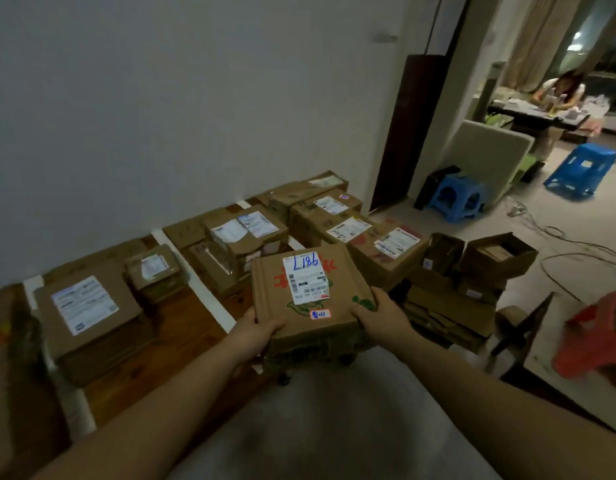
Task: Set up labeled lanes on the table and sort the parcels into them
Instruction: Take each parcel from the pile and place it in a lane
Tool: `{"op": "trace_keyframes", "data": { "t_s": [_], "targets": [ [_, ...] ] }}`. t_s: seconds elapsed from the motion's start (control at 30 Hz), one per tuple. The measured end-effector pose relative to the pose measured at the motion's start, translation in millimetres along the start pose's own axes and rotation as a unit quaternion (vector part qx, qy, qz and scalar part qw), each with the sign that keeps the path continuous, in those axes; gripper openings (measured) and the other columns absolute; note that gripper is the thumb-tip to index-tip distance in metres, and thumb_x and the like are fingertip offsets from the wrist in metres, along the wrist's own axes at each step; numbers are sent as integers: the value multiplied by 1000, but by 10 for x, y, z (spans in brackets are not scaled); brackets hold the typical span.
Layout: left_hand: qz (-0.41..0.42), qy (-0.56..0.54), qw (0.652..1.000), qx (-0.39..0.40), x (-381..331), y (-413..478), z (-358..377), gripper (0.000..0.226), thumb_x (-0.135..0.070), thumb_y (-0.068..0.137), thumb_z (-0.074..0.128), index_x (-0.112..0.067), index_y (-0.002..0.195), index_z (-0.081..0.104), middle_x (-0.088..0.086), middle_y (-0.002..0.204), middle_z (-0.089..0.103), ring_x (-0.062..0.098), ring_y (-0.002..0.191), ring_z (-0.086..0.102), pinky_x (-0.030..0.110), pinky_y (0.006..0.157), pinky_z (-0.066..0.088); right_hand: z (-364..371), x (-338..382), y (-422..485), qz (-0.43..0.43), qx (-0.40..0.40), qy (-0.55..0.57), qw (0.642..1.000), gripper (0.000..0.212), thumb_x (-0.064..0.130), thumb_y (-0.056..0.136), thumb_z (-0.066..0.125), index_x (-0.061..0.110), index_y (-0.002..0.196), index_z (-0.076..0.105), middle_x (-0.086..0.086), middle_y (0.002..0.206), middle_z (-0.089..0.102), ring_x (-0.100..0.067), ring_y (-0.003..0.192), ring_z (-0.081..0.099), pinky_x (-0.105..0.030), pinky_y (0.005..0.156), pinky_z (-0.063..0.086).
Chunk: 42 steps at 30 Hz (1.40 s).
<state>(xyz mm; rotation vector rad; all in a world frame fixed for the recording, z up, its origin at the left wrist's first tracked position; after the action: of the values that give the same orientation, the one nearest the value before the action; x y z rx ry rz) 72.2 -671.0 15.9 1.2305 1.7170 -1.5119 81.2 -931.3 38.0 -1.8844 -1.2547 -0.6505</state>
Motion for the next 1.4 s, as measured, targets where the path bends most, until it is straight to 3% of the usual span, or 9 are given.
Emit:
{"op": "trace_keyframes", "data": {
  "t_s": [0.1, 0.23, 0.3, 0.37, 0.47, 0.8, 1.13, 1.27, 1.4],
  "targets": [
    [-16, -18, 1000, -15, 106, 114, 62, 59, -39, 89, 58, -24, 140, 32, -4, 114, 58, 9, 88, 58, 21, 63, 45, 116, -12, 325, -12, 54, -46, 997, 60, 45, 92, 55, 25, 143, 30, 9, 108, 53, -5, 78, 50, -25, 63, 44],
    [-38, -46, 997, -40, 241, 250, 25, 58, -34, 88, 61, -22, 139, 35, -5, 112, 60, 8, 91, 59, 19, 71, 48, 318, 16, 655, -23, 103, -105, 989, 69, 49, 92, 52, 22, 149, 22, -3, 143, 44, -21, 117, 53, -31, 81, 44],
    [-44, -32, 997, -59, 287, 331, 4, 57, -35, 87, 62, -21, 136, 37, -8, 106, 58, 6, 89, 58, 17, 70, 48, 417, 68, 780, -49, 118, -123, 984, 62, 46, 93, 51, 21, 145, 28, -3, 141, 45, -15, 105, 54, -27, 77, 41],
    [-46, -3, 996, -78, 311, 385, 1, 58, -37, 86, 63, -23, 135, 36, -3, 117, 57, 15, 102, 58, 25, 83, 50, 469, 152, 827, -98, 118, -134, 979, 50, 42, 94, 50, 19, 137, 37, -3, 133, 51, -7, 90, 50, -24, 74, 41],
    [-47, -3, 994, -98, 343, 496, 97, 64, -31, 84, 67, -24, 137, 32, 5, 131, 51, 24, 118, 53, 42, 99, 46, 592, 179, 983, -164, 150, -185, 957, 45, 42, 94, 50, 20, 133, 42, -7, 134, 50, -21, 115, 51, -39, 99, 43],
    [-57, -63, 980, -181, 198, 766, 456, 94, -20, 80, 72, -36, 145, 6, -8, 136, 43, 12, 119, 48, 27, 88, 48, 617, 54, 1712, -178, 245, -205, 931, 73, 53, 90, 52, 31, 150, 16, -7, 150, 20, -30, 132, 36, -44, 108, 36],
    [-141, 93, 951, -259, -181, 342, -33, 79, -35, 87, 62, -23, 149, 14, 8, 150, 32, 27, 130, 40, 30, 94, 41, 741, 815, 1682, -313, 270, -335, 847, 75, 68, 83, 43, 34, 146, 20, -4, 154, 21, -32, 138, 22, -50, 108, 26],
    [-150, 81, 929, -329, -160, -466, -562, 75, -37, 88, 61, -28, 148, 18, 6, 148, 34, 20, 120, 45, 23, 71, 45, 1153, 1407, 1028, -410, 318, -349, 780, 65, 61, 88, 41, 29, 144, 32, -7, 153, 28, -29, 137, 28, -43, 108, 30],
    [-155, 91, 897, -405, 49, -1525, -1094, 78, -38, 88, 61, -24, 149, 15, 7, 154, 23, 25, 135, 32, 34, 101, 36, 1638, 1935, 37, -478, 347, -341, 731, 70, 63, 87, 45, 26, 144, 34, -8, 149, 32, -31, 132, 36, -46, 105, 36]
  ]
}}
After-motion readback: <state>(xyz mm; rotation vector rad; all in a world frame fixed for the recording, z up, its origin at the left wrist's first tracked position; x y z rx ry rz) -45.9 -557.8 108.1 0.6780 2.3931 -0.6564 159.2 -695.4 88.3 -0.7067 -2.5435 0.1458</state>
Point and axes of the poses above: each hand's wrist, its own y-axis towards the middle knuckle, its own z-axis out of the palm, x = y × z, the point moved 9 cm from there along y, towards the middle knuckle
